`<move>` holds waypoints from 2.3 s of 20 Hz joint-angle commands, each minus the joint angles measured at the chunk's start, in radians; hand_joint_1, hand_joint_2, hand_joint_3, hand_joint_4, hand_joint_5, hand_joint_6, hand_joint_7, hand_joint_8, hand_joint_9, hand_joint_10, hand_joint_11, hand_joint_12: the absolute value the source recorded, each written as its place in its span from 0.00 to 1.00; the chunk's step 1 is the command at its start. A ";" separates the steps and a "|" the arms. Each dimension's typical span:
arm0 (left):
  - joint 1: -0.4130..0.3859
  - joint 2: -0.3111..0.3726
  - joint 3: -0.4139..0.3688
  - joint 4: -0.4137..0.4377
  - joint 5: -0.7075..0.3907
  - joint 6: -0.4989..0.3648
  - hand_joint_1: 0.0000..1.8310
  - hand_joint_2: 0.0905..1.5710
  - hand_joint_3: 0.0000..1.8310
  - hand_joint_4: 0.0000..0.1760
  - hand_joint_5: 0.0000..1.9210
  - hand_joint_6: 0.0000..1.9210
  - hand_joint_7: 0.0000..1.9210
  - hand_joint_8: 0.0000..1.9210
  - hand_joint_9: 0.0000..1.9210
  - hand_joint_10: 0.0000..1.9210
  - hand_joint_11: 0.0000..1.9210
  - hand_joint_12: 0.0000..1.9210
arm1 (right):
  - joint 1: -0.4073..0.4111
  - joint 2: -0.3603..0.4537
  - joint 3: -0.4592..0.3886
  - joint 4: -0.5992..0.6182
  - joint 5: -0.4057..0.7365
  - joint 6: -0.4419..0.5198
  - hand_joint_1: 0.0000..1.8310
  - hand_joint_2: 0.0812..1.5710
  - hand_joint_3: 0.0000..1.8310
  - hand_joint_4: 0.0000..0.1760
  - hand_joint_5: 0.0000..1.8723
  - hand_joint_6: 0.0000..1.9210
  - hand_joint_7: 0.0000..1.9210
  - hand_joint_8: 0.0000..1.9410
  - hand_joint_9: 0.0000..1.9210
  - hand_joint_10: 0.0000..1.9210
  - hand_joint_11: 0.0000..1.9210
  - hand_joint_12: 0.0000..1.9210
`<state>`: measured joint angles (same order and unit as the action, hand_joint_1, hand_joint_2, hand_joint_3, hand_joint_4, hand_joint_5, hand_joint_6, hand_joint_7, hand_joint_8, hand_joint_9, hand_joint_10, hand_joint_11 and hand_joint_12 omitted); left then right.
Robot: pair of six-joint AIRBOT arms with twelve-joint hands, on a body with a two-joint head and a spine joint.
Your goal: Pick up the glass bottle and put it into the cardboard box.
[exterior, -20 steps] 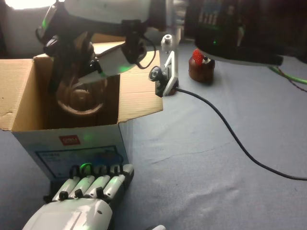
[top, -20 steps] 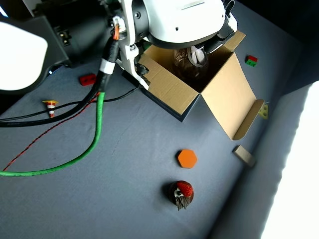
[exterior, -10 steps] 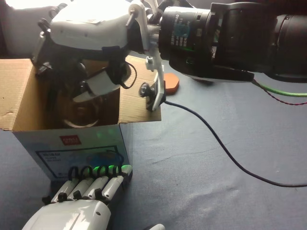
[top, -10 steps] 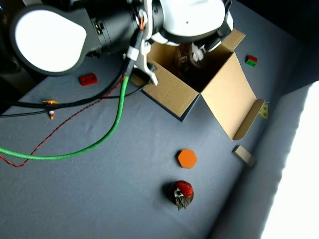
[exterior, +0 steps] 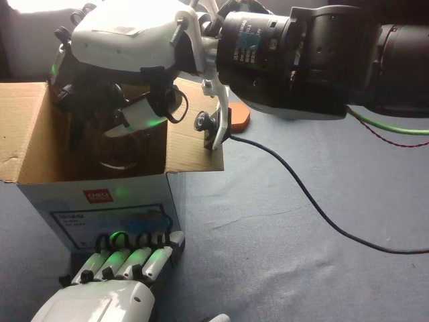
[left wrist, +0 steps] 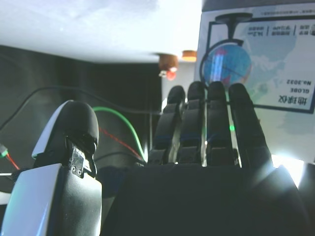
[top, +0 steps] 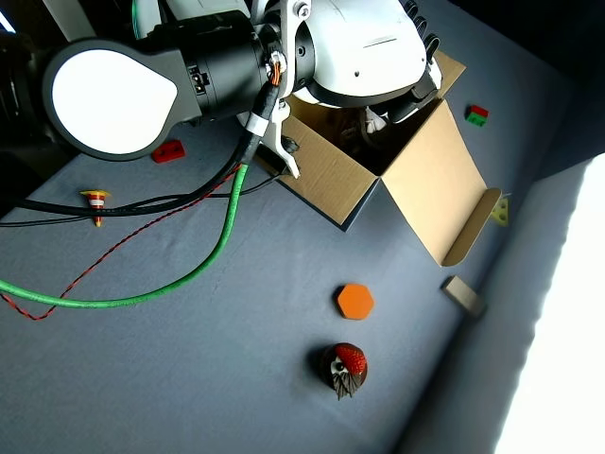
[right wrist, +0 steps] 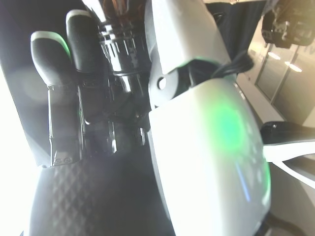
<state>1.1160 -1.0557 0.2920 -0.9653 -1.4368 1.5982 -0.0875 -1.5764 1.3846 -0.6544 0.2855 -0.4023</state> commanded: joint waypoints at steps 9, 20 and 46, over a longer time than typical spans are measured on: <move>0.002 0.002 0.002 0.079 -0.083 -0.008 0.04 0.76 0.00 0.00 0.05 0.00 0.05 0.00 0.03 0.00 0.00 0.00 | 0.009 0.004 0.000 0.023 0.087 -0.014 0.69 0.70 0.00 0.00 0.44 0.59 0.57 0.45 0.45 0.56 0.27 0.84; 0.008 0.005 -0.007 0.068 -0.089 -0.008 0.05 0.76 0.00 0.00 0.05 0.00 0.06 0.00 0.03 0.00 0.00 0.00 | 0.040 0.095 -0.093 -0.034 0.078 0.033 0.52 0.67 0.00 0.00 0.23 0.00 0.28 0.00 0.22 0.12 0.00 0.61; -0.675 0.000 -0.190 -0.508 -0.325 0.387 0.10 0.80 0.00 0.00 0.36 0.05 0.46 0.08 0.35 0.24 0.05 0.75 | 0.090 0.720 -0.787 -0.601 -0.756 0.922 0.22 0.77 0.00 0.00 0.43 0.27 0.52 0.09 0.32 0.57 0.16 0.88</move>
<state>0.4458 -1.0557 0.1009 -1.5749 -1.7176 1.9881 -0.0048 -0.8646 0.5953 -1.2228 -0.4786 0.5137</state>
